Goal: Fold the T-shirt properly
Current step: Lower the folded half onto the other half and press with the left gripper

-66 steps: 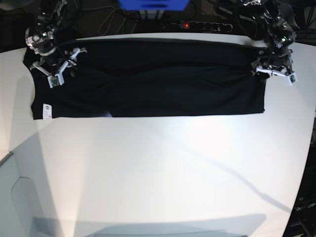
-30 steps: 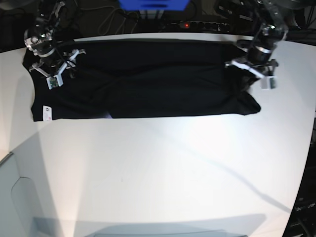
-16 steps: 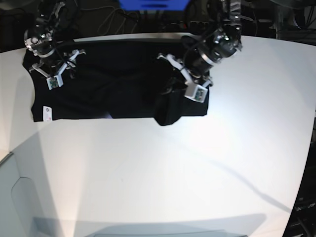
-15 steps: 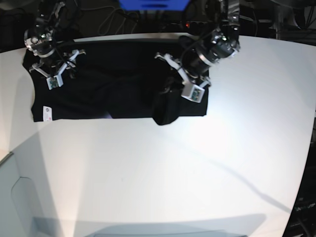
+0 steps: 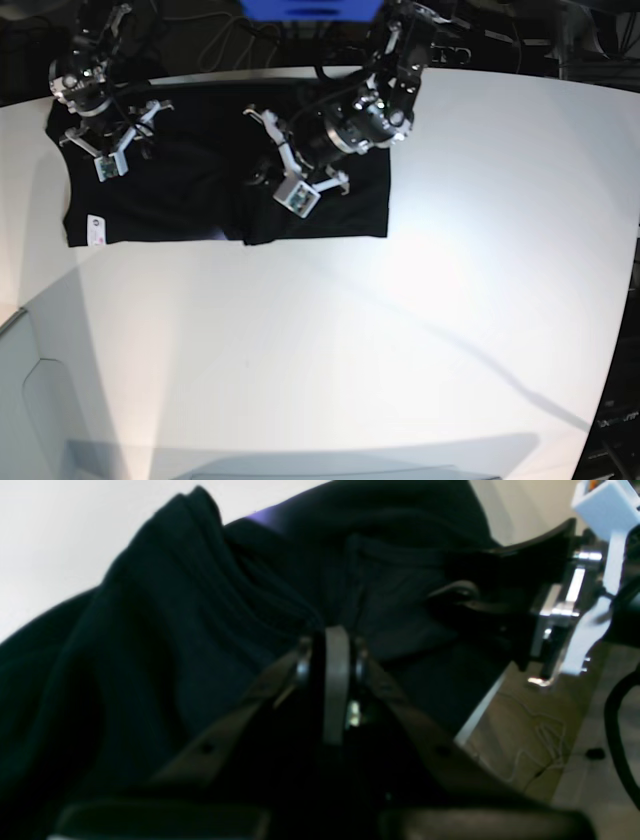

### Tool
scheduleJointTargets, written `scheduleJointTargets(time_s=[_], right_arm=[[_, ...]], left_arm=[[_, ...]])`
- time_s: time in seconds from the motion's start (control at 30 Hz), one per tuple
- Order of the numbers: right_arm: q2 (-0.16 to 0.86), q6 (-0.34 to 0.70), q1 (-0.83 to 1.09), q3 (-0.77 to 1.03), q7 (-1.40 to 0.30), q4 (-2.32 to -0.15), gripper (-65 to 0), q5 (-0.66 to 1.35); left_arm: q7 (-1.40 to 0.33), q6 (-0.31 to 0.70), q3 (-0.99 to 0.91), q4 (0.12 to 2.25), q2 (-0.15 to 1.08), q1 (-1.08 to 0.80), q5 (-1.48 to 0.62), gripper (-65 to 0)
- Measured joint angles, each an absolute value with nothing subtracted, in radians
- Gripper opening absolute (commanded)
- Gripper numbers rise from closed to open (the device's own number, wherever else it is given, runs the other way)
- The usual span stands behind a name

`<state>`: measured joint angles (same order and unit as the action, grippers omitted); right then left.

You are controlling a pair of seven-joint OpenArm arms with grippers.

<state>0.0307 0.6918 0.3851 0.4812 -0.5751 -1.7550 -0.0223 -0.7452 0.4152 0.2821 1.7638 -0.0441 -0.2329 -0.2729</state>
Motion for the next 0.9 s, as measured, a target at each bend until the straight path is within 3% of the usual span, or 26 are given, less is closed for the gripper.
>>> scheduleJointTargets(time_s=[0.9], right_arm=[[0.030, 0.692, 0.385, 0.481, -0.575, -1.755, -32.7, -0.022]], left_arm=[[-0.748, 0.415, 0.361, 1.598, -0.086, -0.102, -0.273, -65.0]])
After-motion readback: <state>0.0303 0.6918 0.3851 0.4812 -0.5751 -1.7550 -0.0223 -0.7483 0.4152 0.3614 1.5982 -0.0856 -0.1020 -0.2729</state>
